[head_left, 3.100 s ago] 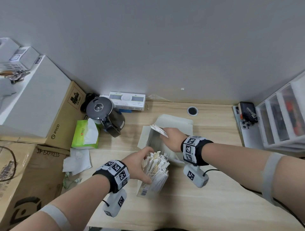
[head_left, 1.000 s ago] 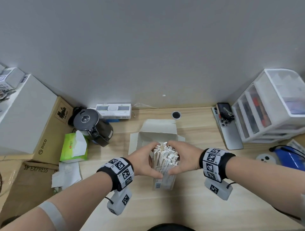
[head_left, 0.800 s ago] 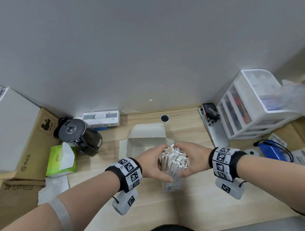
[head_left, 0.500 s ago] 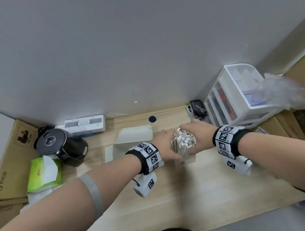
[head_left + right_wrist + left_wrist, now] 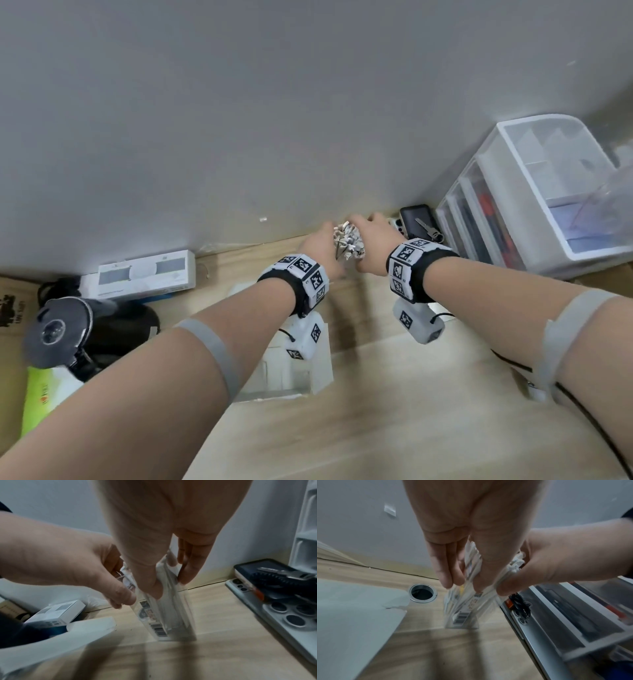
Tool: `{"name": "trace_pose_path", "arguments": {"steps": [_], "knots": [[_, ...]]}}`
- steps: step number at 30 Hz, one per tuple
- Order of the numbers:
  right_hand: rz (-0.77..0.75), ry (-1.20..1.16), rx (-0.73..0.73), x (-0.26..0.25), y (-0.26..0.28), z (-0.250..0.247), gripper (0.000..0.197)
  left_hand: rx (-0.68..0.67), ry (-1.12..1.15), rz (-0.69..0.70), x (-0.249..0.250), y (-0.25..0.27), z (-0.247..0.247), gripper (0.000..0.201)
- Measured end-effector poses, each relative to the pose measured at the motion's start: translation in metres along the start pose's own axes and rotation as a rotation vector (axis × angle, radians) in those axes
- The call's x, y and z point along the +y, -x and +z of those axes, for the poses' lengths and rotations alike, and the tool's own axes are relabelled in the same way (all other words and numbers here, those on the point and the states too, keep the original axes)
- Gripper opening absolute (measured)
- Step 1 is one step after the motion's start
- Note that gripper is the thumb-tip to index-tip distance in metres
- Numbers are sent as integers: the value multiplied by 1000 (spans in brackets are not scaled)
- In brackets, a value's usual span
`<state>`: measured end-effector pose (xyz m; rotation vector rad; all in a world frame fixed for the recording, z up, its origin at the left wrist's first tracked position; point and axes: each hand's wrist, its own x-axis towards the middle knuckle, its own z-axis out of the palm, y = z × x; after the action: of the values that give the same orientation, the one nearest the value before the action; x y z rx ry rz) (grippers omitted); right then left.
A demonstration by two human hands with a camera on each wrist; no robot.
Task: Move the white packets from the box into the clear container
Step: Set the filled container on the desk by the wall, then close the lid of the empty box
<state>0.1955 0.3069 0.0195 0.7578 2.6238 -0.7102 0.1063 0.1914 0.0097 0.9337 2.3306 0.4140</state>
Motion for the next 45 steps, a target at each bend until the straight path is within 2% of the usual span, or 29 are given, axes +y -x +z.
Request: {"name": "trace_pose_path", "arguments": {"steps": [5,10,13,17,19,21,23,27,29,33,35,37,40,43,45], "knots": [[35,-125,97,2,-22,1,88,108,164,-124,0,-14,-5,73],[116,-261,179,0,-30,2,80,164,246,-167,-2,-20,-12,69],[151,-273,191,-1,-30,3,74,157,287,-197,-3,-21,-15,70],[184,-303,208,0,-24,6,90,97,276,-213,-8,-13,-22,81],[221,-386,288,3,-14,12,89,113,220,-213,-21,-3,-27,65],[275,-466,366,8,-2,22,75,180,182,-229,-39,10,-37,44],[312,-557,300,11,11,38,51,236,164,-269,-62,28,-48,30],[313,-676,-110,-1,32,71,10,306,165,-329,-103,67,-62,13],[303,-714,-242,-16,45,79,17,311,147,-345,-120,86,-63,7],[300,-698,-387,-43,63,86,55,352,98,-397,-157,121,-58,18],[308,-650,-412,-54,70,92,71,329,85,-476,-171,138,-54,28],[326,-585,-391,-62,76,102,82,228,105,-594,-181,155,-49,45],[339,-546,-303,-69,85,113,79,83,313,-713,-194,175,-37,62],[281,-446,-150,-74,95,108,79,51,516,-721,-197,191,-32,50],[250,-414,-24,-79,101,102,73,60,501,-653,-200,197,-34,41]]}}
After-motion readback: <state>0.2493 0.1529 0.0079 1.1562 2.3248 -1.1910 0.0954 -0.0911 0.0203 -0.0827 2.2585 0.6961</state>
